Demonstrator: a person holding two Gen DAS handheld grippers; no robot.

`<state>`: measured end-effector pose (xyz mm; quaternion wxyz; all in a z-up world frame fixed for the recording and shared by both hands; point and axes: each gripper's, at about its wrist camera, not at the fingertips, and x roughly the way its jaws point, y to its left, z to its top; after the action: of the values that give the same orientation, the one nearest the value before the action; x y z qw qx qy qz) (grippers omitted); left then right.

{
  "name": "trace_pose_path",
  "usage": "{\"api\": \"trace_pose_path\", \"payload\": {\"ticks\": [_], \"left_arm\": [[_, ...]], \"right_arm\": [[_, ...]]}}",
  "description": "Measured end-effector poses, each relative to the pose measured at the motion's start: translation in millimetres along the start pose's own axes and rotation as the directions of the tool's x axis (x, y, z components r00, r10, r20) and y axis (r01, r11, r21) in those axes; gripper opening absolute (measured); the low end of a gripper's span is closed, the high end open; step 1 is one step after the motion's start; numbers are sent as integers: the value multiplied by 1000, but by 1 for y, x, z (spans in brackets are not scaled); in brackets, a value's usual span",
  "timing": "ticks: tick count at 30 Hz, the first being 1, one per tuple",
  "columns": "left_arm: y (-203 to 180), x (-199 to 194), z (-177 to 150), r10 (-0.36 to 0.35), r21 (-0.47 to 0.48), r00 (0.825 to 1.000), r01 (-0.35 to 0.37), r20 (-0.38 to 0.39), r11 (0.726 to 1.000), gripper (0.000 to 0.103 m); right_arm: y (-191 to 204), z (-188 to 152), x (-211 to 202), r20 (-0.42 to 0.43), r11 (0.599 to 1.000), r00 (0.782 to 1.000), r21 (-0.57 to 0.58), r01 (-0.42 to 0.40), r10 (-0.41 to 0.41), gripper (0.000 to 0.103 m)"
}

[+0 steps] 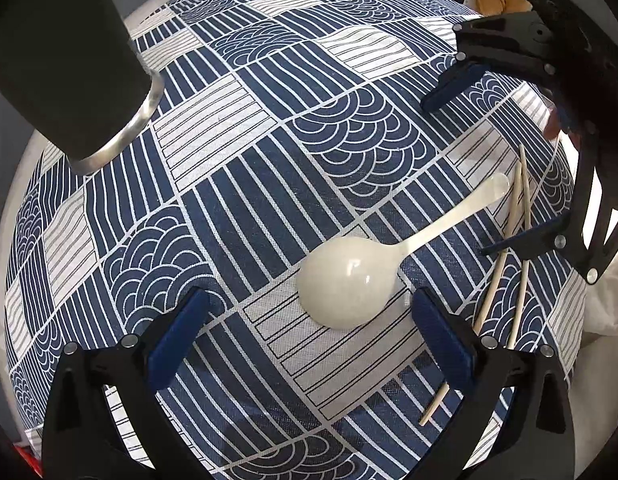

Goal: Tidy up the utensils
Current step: 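Grasp the white spoon by its bowl with the left tool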

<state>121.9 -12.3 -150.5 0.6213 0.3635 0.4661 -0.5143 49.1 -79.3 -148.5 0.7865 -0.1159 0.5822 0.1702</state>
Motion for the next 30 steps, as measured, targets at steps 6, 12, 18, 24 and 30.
{"api": "trace_pose_path", "payload": {"ticks": [6,12,18,24,30], "left_arm": [[0,-5,-8,21,-65,1000,-21,-2,998,99],[-2,-5,-4,28,-38,999,-27,30,999,98],[-21,-10,7,-2,192,999,-5,35,981,77],[-32,-9,25,-82,304,996,88,-31,949,41],[-33,-7,31,-84,305,994,103,-74,947,40]], "right_arm": [[2,-4,-1,69,1000,998,6,1,-1,97],[2,-7,-3,65,1000,998,12,7,-7,97],[-1,-6,-4,54,1000,998,8,13,-14,93],[-8,-4,-17,82,999,997,32,-14,11,21],[-8,0,-26,94,997,993,28,-74,71,1]]}}
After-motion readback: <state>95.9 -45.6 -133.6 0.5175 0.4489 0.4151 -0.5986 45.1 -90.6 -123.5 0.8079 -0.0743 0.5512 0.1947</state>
